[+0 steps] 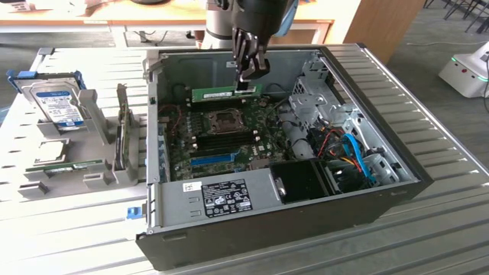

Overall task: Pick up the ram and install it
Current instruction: 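Insert the ram into the slot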

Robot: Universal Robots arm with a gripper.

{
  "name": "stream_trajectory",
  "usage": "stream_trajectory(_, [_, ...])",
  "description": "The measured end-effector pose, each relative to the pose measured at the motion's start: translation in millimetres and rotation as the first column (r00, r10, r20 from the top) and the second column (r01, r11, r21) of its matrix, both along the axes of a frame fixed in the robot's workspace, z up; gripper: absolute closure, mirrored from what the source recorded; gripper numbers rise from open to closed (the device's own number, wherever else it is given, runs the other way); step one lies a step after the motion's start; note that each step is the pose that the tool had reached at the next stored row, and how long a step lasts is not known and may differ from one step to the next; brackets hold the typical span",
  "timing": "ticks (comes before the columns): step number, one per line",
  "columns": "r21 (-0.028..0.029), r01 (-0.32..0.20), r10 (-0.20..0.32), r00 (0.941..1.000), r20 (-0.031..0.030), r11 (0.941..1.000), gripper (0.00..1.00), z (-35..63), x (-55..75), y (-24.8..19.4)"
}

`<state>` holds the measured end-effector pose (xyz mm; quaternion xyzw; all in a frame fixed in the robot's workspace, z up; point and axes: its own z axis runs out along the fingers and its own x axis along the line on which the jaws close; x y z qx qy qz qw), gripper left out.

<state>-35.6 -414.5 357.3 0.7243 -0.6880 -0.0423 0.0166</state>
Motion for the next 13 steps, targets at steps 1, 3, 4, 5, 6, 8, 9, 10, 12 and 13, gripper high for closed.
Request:
stream_trajectory(1, [-0.0001,0.0,0.0,1.0,0.0001,1.0,0.88,-1.8,0.0,0.0])
stream_trajectory(3, [-0.0002,0.0,0.0,1.0,0.0005,1.0,0.88,-5.3,0.0,0.0])
stream_trajectory(4, [-0.0001,0.0,0.0,1.0,0.0007,1.0,0.88,-7.1,0.0,0.0])
stream_trajectory(5, [0.0,0.0,0.0,1.0,0.001,1.0,0.88,-9.1,0.0,0.0])
stream_trajectory(6, [0.0,0.0,0.0,1.0,0.0012,1.0,0.88,-10.9,0.0,0.0])
stream_trajectory(8, [0.0001,0.0,0.0,1.0,0.0015,1.0,0.88,-14.5,0.0,0.0])
stream_trajectory(9, [-0.0001,0.0,0.0,1.0,0.0016,1.0,0.88,-16.3,0.0,0.0])
stream_trajectory(10, [-0.0002,0.0,0.0,1.0,0.0017,1.0,0.88,-18.0,0.0,0.0])
stream_trajectory(12, [-0.0001,0.0,0.0,1.0,0.0018,1.0,0.88,-21.8,0.0,0.0])
stream_trajectory(13, [-0.0001,0.0,0.0,1.0,0.0019,1.0,0.88,-23.6,0.0,0.0])
